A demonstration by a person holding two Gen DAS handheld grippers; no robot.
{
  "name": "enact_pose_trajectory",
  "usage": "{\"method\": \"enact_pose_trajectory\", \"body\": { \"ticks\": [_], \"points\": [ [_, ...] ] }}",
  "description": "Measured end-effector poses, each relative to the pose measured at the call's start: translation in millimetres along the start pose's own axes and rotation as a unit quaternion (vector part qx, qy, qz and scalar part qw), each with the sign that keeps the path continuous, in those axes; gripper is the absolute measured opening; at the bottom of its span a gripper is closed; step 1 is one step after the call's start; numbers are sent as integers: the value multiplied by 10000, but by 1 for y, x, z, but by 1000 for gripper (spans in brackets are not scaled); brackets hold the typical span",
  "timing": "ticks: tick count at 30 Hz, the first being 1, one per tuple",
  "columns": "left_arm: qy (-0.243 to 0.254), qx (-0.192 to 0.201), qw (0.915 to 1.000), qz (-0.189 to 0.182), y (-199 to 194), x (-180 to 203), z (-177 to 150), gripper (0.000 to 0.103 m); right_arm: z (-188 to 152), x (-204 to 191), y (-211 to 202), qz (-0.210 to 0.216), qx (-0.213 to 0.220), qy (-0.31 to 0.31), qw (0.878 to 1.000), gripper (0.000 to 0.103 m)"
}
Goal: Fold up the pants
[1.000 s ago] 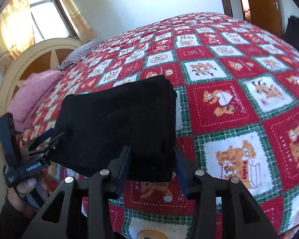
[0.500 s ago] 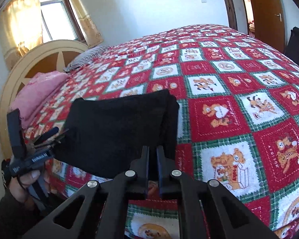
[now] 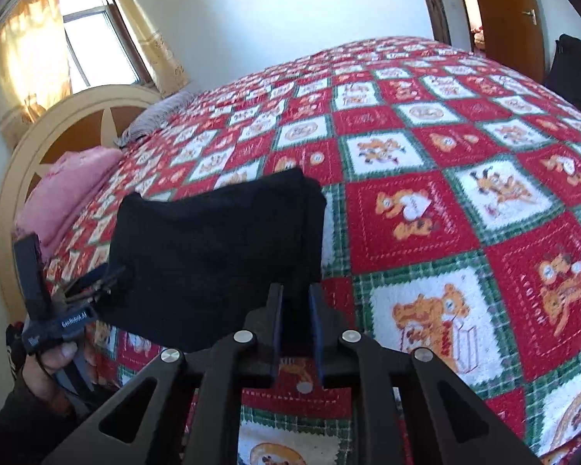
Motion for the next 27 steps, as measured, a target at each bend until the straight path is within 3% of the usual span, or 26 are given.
{"method": "enact_pose_trajectory", "body": {
  "ticks": [2,4,16,21,27],
  "points": [
    [-14,-10,10000,-4,0,0,0,103,6,1,1,48,36,87,9999,31],
    [7,-10,10000,13,0,1,0,103,11,2,5,82,61,208,9997,61],
    [-85,-53,9997,-241,12,-10,8,103,20,15,58,372,-342,718,9961,62],
    [-22,-60,9996,-281,20,-9,8,103,17,20,62,628,-300,807,9943,62],
    [-193,-241,9975,-640,17,-19,12,103,14,20,62,939,-260,867,9915,50]
  ]
}}
Point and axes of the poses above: each gripper's, at about its wrist camera, not at the fingertips, and y roughly the way its jaws point, x to its right, z to its top, the point moved 2 cm from there along y, roughly the way its jaws point, and after that the axes turned 4 degrees about -y, right-handed, at the moved point
